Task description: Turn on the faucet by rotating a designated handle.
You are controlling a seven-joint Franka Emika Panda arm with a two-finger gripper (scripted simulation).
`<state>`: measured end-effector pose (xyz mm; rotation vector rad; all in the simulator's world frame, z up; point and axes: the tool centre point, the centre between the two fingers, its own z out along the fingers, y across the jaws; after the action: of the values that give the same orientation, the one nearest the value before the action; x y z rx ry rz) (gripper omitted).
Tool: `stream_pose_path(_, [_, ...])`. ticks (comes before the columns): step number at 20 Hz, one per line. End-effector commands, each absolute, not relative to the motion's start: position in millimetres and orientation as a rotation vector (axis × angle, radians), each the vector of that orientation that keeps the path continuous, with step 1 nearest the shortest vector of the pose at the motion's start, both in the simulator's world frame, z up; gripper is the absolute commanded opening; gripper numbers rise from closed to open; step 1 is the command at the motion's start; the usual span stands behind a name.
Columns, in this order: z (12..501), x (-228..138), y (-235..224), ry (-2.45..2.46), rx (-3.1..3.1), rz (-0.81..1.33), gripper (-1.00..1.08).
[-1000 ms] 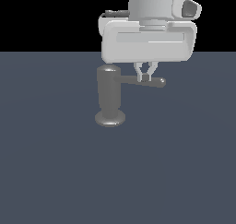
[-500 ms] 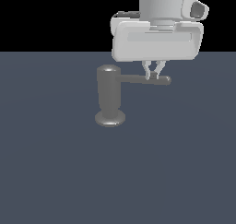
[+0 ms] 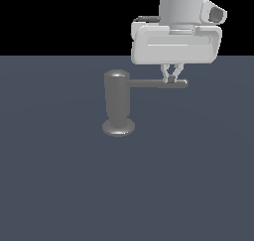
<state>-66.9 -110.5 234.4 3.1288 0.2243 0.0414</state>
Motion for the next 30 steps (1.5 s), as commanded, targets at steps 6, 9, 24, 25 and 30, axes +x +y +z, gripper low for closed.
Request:
stream_pose_path(6, [229.1, -43.5, -120.6, 0.232, 3.129, 0.031, -1.0])
stream_pose_path(9, [228.3, -35.4, -126.3, 0.229, 3.129, 0.028, -1.0])
stream_pose_path(24, [224.2, 3.4, -154.2, 0.212, 3.133, 0.013, -1.0])
stream_pose_path(25, [224.1, 5.8, -156.0, 0.211, 3.133, 0.013, -1.0])
stream_pose_path(30, [222.7, 18.1, -164.9, 0.206, 3.134, 0.008, -1.0])
